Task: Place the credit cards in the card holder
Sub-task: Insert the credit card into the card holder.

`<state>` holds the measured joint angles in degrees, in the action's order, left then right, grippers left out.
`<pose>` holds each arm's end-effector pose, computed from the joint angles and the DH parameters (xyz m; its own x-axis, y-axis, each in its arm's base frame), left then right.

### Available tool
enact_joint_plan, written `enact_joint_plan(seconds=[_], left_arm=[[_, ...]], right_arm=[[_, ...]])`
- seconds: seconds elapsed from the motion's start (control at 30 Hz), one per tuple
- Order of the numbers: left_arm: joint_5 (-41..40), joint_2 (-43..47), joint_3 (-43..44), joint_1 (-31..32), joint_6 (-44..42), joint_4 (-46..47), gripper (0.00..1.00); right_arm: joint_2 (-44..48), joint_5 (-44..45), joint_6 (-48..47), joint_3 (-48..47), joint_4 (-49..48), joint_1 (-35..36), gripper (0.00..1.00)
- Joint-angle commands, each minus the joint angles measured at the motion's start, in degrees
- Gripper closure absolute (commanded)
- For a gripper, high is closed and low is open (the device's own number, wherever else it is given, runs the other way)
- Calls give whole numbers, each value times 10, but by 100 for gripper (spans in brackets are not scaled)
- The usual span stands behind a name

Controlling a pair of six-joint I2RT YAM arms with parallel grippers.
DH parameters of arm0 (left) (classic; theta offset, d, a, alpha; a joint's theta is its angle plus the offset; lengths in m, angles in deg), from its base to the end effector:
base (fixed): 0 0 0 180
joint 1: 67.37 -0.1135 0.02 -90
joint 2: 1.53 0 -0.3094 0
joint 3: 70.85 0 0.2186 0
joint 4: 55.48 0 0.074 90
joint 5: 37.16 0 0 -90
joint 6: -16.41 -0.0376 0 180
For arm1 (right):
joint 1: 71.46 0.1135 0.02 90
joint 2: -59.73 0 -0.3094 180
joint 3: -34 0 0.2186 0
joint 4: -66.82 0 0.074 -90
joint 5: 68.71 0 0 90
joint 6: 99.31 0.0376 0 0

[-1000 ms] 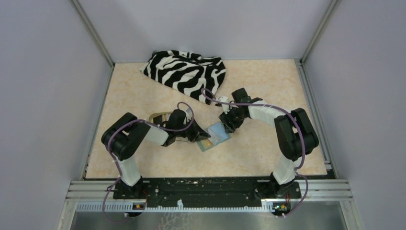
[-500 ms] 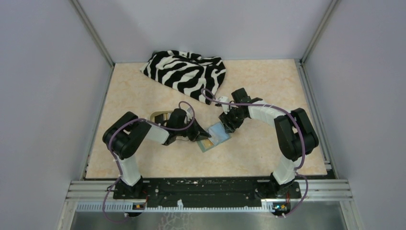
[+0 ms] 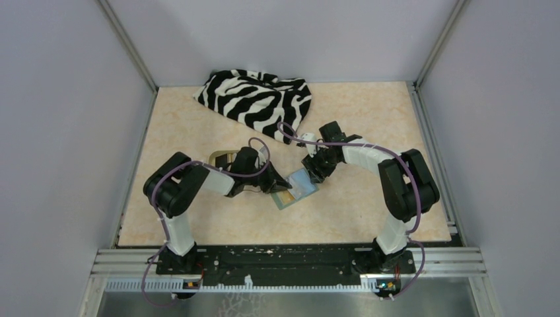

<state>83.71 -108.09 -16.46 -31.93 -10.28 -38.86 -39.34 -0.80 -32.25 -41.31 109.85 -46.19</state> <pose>0.2566 -0.2063 0.1756 -0.9613 -0.2571 -0.0989 -0.0469 0.5066 -0.8609 0.2759 0.1459 0.2309 -0.5590 -0.6632 -0.4976 -0.8116 0.5605 0.1647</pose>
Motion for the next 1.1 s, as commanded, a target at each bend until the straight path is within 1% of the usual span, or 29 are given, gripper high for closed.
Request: enact_joint_plan(seconds=[0.0, 0.13, 0.27, 0.43, 0.5, 0.53, 0.73, 0.87, 0.93, 1.07], left_arm=[[0, -27, 21, -3, -32, -67, 90], [-5, -30, 30, -4, -51, -87, 85], [-20, -26, 36, -4, -73, -114, 79], [-27, -18, 37, -3, -83, -129, 74], [-31, -16, 39, -4, -86, -139, 69], [-33, -14, 40, -4, -87, -143, 68], [-35, -10, 44, -9, -93, -153, 67], [-35, -5, 42, -10, -97, -155, 67], [-35, -1, 41, -11, -100, -155, 66], [-32, -2, 46, -11, -105, -158, 67]], right_arm=[[2, -25, -3, -12, 3, 15, 48], [4, -27, -2, -12, 2, 15, 48], [8, -28, -3, -13, 3, 15, 48], [17, -27, -2, -12, 2, 15, 48], [24, -24, -3, -12, 3, 15, 47], [28, -22, -4, -13, 3, 15, 46], [71, 8, -19, -14, 8, 15, 38], [118, 32, -36, -11, 5, 15, 36], [143, 10, -52, -3, -2, 15, 37], [187, -96, -83, 24, -28, 35, 43]])
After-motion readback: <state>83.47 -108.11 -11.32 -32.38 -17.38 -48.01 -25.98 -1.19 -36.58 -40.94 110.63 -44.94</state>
